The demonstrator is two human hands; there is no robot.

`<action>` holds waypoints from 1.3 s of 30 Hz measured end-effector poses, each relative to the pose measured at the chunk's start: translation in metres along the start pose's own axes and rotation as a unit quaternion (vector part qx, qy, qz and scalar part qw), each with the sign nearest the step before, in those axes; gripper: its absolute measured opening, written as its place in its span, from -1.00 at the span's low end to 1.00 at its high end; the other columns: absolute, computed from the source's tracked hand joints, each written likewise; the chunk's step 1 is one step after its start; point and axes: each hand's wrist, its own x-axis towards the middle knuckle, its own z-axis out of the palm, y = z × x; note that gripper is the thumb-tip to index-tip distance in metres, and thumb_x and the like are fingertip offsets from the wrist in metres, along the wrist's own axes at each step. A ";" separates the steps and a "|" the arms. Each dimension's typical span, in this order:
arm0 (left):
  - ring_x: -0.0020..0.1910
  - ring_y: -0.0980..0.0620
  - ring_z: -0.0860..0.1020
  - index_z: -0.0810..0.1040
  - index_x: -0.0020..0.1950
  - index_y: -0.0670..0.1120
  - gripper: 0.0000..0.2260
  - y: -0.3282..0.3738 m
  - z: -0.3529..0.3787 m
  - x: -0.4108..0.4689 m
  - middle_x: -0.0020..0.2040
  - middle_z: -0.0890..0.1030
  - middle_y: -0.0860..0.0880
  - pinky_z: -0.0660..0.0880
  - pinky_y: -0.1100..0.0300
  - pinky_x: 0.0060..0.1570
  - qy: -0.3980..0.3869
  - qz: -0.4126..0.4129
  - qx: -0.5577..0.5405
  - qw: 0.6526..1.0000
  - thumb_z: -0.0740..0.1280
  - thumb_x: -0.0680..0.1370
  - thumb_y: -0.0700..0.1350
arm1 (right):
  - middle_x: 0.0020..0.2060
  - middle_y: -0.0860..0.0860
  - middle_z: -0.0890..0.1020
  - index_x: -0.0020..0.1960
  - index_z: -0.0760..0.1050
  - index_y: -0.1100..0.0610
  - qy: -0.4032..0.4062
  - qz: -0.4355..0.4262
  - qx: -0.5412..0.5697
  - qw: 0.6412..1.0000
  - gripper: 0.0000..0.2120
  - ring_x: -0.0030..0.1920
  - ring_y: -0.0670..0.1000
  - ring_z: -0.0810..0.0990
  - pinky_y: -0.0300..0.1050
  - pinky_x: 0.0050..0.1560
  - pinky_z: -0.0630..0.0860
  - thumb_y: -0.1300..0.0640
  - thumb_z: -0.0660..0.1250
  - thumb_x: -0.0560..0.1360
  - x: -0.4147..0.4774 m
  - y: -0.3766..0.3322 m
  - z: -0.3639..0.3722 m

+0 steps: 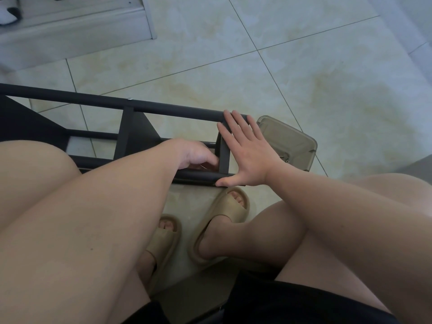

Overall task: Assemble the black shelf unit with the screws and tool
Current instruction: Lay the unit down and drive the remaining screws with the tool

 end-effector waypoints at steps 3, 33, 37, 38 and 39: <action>-0.12 -0.05 0.62 0.67 0.04 -0.18 -0.85 0.001 0.001 -0.001 -0.21 0.69 -0.05 0.53 0.13 0.02 -0.019 -0.001 -0.001 1.000 0.38 0.50 -0.24 | 0.63 0.23 -0.12 0.65 -0.04 0.24 0.002 -0.001 0.003 1.000 0.28 0.63 0.22 -0.19 0.23 0.59 -0.20 -0.67 0.07 0.28 -0.001 -0.001 0.000; 0.12 -0.17 0.63 0.64 0.22 -0.24 -0.72 0.000 0.000 -0.002 0.12 0.69 -0.19 0.48 -0.05 0.33 -0.026 -0.026 -0.009 0.999 0.39 0.54 -0.17 | 0.63 0.22 -0.12 0.65 -0.05 0.23 0.006 0.000 0.001 1.000 0.28 0.63 0.21 -0.19 0.23 0.60 -0.19 -0.67 0.06 0.28 -0.002 -0.001 0.002; -0.05 -0.08 0.58 0.64 0.21 -0.23 -0.72 0.000 0.002 -0.002 -0.04 0.66 -0.12 0.49 0.06 0.14 -0.022 -0.023 0.015 0.999 0.40 0.53 -0.17 | 0.63 0.22 -0.13 0.65 -0.06 0.23 0.002 0.001 0.000 1.000 0.28 0.63 0.21 -0.20 0.22 0.59 -0.21 -0.67 0.07 0.27 -0.002 -0.001 0.002; -0.08 -0.07 0.57 0.65 0.17 -0.20 -0.76 0.001 0.002 -0.002 -0.08 0.65 -0.10 0.47 0.09 0.08 -0.020 -0.018 0.017 1.000 0.40 0.53 -0.18 | 0.63 0.22 -0.13 0.65 -0.07 0.23 0.001 0.002 -0.001 1.000 0.28 0.63 0.21 -0.21 0.22 0.59 -0.21 -0.67 0.06 0.27 -0.002 -0.001 0.002; -0.10 -0.06 0.57 0.66 0.13 -0.17 -0.81 0.001 0.002 -0.002 -0.10 0.65 -0.09 0.47 0.09 0.07 -0.021 -0.014 0.014 1.000 0.39 0.53 -0.19 | 0.63 0.22 -0.13 0.65 -0.07 0.23 0.001 0.001 -0.002 1.000 0.28 0.63 0.20 -0.21 0.22 0.59 -0.21 -0.67 0.06 0.27 -0.002 -0.001 0.002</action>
